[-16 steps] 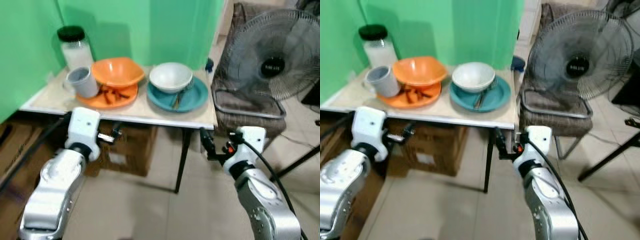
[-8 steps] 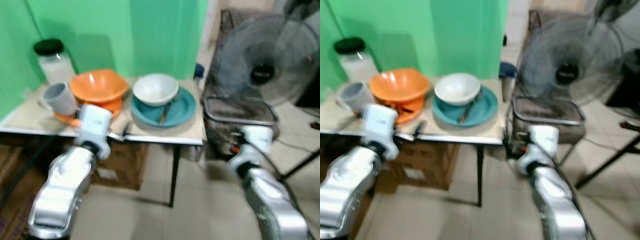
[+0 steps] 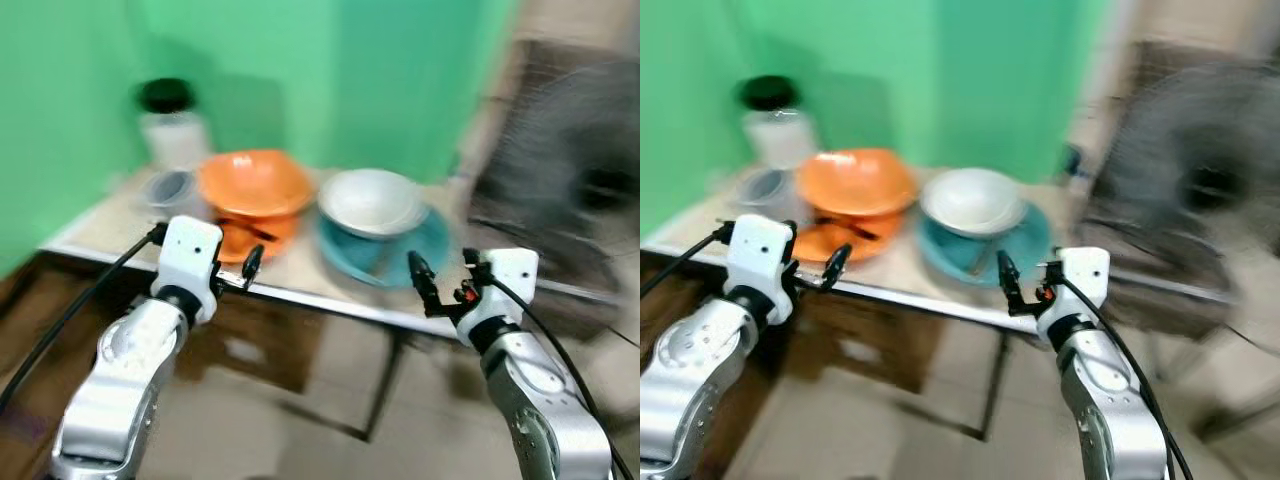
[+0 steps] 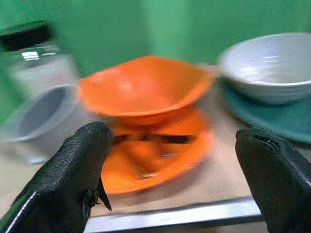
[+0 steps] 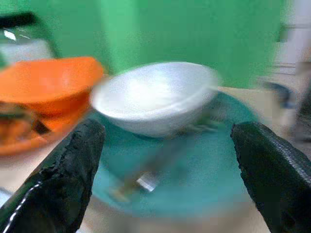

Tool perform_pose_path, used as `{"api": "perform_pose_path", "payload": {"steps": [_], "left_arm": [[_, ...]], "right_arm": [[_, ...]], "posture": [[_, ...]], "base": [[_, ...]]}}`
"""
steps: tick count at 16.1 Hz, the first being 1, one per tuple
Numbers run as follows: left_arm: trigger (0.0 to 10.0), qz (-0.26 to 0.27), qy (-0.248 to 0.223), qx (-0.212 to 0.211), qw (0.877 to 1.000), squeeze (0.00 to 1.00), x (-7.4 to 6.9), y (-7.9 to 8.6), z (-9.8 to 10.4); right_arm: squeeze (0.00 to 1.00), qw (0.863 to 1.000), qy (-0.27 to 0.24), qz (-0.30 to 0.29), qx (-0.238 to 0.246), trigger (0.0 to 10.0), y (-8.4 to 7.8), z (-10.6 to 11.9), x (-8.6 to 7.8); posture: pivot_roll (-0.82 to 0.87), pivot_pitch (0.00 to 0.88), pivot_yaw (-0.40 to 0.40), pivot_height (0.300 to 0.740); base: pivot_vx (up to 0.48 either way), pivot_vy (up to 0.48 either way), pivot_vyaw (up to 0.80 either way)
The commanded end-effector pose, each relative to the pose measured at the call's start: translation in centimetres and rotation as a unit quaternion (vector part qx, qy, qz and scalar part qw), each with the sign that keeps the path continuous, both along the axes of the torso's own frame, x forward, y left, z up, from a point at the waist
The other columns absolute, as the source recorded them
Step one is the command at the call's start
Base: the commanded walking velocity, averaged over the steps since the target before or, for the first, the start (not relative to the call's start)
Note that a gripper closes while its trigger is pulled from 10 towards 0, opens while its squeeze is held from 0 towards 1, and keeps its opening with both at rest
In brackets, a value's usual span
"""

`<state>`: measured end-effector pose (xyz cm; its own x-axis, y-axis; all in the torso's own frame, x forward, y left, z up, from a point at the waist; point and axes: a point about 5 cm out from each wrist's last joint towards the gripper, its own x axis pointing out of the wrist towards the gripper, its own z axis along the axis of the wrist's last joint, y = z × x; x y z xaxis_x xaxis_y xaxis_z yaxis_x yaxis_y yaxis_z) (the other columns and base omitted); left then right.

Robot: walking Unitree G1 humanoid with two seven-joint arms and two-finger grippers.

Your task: Setting the table

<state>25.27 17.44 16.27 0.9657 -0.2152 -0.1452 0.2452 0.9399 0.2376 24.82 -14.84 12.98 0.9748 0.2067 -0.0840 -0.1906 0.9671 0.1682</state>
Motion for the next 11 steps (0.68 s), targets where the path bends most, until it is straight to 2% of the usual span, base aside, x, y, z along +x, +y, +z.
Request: {"api": "perform_pose_path", "payload": {"steps": [1,4,6,7,9,10,11], "left_arm": [[10.0,-0.006,-0.001,0.001,1.0,0.28,0.1,-0.3,0.1],[10.0,-0.015,-0.002,0.003,1.0,0.28,0.1,-0.6,0.0],[10.0,-0.031,-0.008,0.005,0.999,0.27,0.1,-1.1,0.1],[10.0,-0.041,-0.015,0.003,0.999,0.24,0.1,-1.4,0.2],[10.0,-0.054,-0.021,0.0,0.998,0.22,0.1,-1.8,0.4],[10.0,-0.072,-0.027,0.003,0.997,0.22,0.2,-2.4,0.5],[10.0,-0.08,-0.028,0.003,0.996,0.22,0.2,-2.5,0.5]], "right_arm": [[0.0,1.0,-0.006,0.0,0.017,10.0,0.0,0.3,0.1],[0.0,1.0,-0.022,-0.003,0.008,10.0,-0.3,1.4,0.9],[0.0,0.999,-0.039,-0.024,-0.009,10.0,-1.2,2.3,1.5],[0.0,0.998,-0.049,-0.039,-0.027,10.0,-1.8,2.8,1.9],[0.0,0.998,-0.055,-0.026,0.0,10.0,-2.4,3.4,2.3],[0.0,0.998,-0.039,-0.04,0.037,10.0,-3.3,3.6,3.1],[0.0,0.996,-0.041,-0.042,0.066,10.0,-3.5,3.8,3.3]], "posture": [[0.15,0.0,-0.027,0.74],[0.14,0.0,-0.031,0.74],[0.13,0.0,-0.037,0.74],[0.13,0.0,-0.045,0.74],[0.13,0.0,-0.048,0.74],[0.12,0.0,-0.055,0.74],[0.12,0.0,-0.055,0.74]], "base": [[0.307,0.0,0.0],[0.3,0.0,0.0],[0.262,0.0,0.0],[0.0,0.0,0.0],[0.0,0.0,0.0],[0.0,0.0,0.0],[0.0,0.0,0.0]]}}
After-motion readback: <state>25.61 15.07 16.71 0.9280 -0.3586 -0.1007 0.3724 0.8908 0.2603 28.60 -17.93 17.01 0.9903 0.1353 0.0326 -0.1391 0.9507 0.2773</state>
